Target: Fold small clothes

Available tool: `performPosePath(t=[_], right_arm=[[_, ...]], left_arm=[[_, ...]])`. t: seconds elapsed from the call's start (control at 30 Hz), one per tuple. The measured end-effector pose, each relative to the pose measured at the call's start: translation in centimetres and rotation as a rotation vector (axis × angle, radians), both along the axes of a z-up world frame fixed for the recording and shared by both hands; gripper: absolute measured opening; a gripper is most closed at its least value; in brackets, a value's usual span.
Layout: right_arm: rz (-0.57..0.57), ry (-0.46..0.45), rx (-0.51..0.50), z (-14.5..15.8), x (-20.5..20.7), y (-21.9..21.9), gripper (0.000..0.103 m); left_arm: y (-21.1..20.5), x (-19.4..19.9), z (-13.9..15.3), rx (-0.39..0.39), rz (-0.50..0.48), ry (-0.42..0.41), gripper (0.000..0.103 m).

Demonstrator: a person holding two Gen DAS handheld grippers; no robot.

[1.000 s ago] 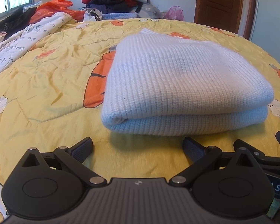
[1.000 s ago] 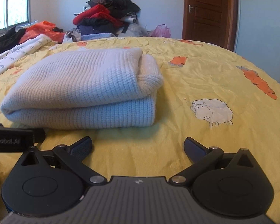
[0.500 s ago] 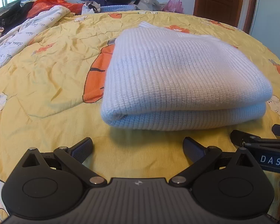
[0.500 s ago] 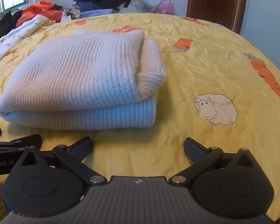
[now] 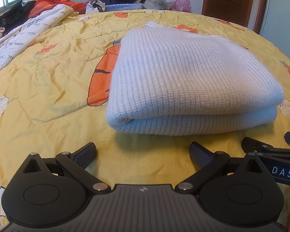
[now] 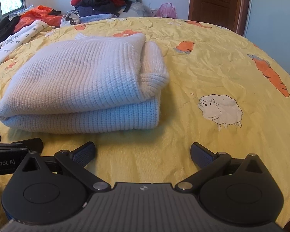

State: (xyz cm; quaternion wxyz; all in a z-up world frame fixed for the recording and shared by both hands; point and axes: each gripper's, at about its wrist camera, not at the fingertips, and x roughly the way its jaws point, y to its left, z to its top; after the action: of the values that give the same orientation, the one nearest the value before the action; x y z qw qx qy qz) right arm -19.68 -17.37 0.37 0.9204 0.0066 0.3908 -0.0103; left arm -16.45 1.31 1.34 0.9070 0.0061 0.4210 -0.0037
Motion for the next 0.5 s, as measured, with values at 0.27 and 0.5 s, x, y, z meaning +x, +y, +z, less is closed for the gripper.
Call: performPosePath(t=[0.27, 0.5], right_arm=[[0.0, -0.012, -0.002, -0.09, -0.21, -0.03, 0.103], [-0.002, -0.017, -0.002, -0.13, -0.39, 0.02, 0.103]], left_arm=[[0.0, -0.11, 0.05, 0.001, 0.002, 0.0, 0.103], [0.06, -0.17, 0.0, 0.002, 0.002, -0.005, 0.103]])
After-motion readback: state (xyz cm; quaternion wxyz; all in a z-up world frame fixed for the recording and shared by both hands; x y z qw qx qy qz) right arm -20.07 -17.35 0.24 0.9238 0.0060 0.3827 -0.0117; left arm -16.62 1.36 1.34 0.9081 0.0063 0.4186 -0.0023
